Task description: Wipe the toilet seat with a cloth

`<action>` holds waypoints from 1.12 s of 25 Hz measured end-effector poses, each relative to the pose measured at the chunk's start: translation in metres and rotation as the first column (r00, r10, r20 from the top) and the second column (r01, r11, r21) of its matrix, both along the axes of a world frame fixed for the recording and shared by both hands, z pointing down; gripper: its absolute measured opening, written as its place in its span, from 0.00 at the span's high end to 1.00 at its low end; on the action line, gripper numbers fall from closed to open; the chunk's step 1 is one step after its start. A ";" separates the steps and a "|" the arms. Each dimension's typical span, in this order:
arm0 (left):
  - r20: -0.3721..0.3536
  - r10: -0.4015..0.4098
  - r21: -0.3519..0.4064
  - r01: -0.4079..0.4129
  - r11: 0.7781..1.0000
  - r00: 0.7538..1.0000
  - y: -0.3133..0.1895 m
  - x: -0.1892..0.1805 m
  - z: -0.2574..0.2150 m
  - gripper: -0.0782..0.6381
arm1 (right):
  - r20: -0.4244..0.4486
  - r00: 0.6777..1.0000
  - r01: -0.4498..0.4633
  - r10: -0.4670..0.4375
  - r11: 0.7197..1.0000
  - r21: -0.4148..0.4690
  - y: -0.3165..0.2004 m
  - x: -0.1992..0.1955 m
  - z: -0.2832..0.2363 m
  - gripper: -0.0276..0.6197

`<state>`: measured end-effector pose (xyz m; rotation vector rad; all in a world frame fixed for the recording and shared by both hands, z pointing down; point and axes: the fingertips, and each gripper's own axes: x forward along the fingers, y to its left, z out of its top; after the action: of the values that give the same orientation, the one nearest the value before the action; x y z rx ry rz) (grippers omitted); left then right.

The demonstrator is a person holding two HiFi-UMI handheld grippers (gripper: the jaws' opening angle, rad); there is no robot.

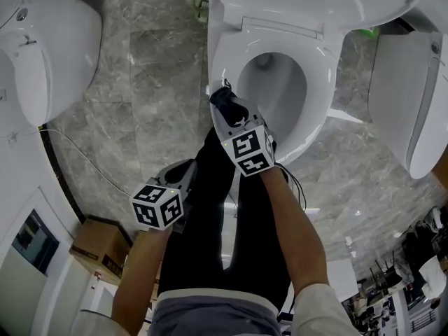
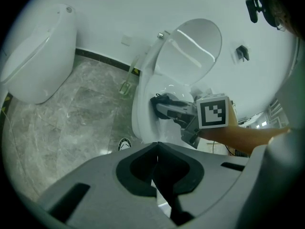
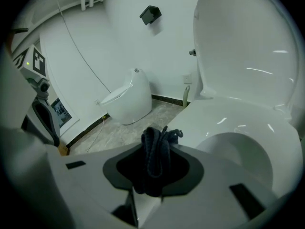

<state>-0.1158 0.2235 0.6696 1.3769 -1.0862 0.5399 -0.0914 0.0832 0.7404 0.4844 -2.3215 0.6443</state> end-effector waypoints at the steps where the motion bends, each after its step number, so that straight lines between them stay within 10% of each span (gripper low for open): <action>1: 0.000 0.008 -0.001 -0.008 1.000 1.000 -0.001 0.000 0.000 0.88 | 0.003 1.000 -0.001 0.001 1.000 -0.005 0.002 0.000 0.000 0.82; 28: 0.003 0.188 0.017 -0.188 0.982 0.982 -0.038 0.006 0.012 0.88 | -0.013 0.995 -0.096 0.095 0.975 -0.201 0.089 0.043 0.001 0.82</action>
<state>-0.1100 0.1856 0.6815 1.5032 -0.9694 0.6703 -0.0481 0.1717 0.7410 0.5038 -2.2105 0.9130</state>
